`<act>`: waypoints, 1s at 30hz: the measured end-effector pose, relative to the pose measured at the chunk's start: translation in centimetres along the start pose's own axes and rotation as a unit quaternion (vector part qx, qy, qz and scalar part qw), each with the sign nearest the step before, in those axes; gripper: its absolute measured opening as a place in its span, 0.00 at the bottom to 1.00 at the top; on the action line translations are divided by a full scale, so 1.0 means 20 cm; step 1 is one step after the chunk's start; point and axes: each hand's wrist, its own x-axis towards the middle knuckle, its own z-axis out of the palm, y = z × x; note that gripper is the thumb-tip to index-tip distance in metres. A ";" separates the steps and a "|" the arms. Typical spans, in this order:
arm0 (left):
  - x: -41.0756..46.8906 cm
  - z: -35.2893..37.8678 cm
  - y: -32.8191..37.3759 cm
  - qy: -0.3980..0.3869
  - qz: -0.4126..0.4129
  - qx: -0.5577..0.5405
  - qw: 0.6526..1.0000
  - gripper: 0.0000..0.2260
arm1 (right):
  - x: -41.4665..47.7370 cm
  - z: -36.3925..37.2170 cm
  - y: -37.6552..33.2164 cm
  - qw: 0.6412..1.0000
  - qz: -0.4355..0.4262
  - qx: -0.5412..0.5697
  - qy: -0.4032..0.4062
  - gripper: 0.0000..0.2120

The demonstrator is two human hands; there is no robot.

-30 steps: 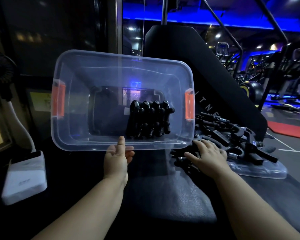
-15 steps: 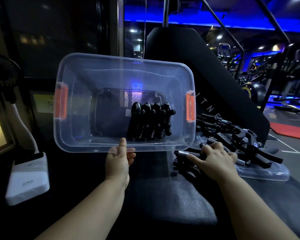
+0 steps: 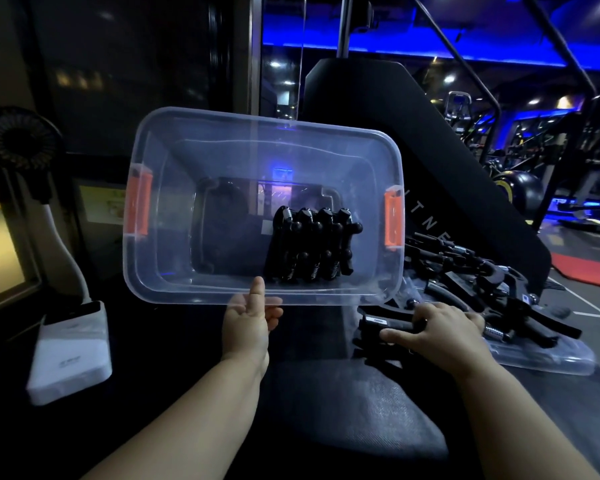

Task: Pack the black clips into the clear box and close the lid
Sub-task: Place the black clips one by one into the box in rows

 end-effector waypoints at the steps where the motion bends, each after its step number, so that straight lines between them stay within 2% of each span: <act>1: 0.00 0.00 0.00 0.000 0.000 0.000 1.000 0.12 | 0.00 0.00 0.00 1.000 -0.001 0.006 0.002 0.34; 3: 0.00 0.00 0.00 0.000 -0.001 -0.002 1.000 0.11 | 0.00 -0.01 0.00 0.999 0.005 0.030 0.011 0.37; 7: 0.00 0.00 0.00 -0.003 -0.001 -0.003 1.000 0.11 | -0.02 -0.01 0.00 0.995 0.032 0.093 0.035 0.32; 9: 0.00 0.00 0.00 -0.004 0.001 -0.001 1.000 0.11 | -0.02 -0.01 0.00 0.993 0.035 0.106 0.031 0.33; 11: 0.00 0.01 0.00 -0.003 0.004 0.000 1.000 0.11 | -0.03 -0.02 0.00 0.994 0.035 0.105 0.024 0.36; 15: 0.00 0.01 0.00 -0.003 0.005 -0.001 1.000 0.11 | -0.04 -0.05 -0.02 0.994 0.035 0.094 0.033 0.51; 19: 0.00 0.01 0.01 -0.005 0.004 -0.001 1.000 0.11 | -0.07 -0.06 -0.04 0.995 0.018 0.065 0.070 0.55; 22: 0.00 0.01 0.00 -0.005 0.006 -0.002 1.000 0.11 | -0.07 -0.05 -0.03 0.995 0.018 0.080 0.064 0.51; 26: -0.01 0.01 0.01 -0.006 0.007 -0.001 1.000 0.10 | -0.08 -0.04 0.00 0.990 0.022 0.137 0.039 0.41; 30: 0.00 0.01 0.01 -0.009 0.006 0.000 1.000 0.10 | -0.09 -0.05 0.01 0.993 0.017 0.111 0.048 0.35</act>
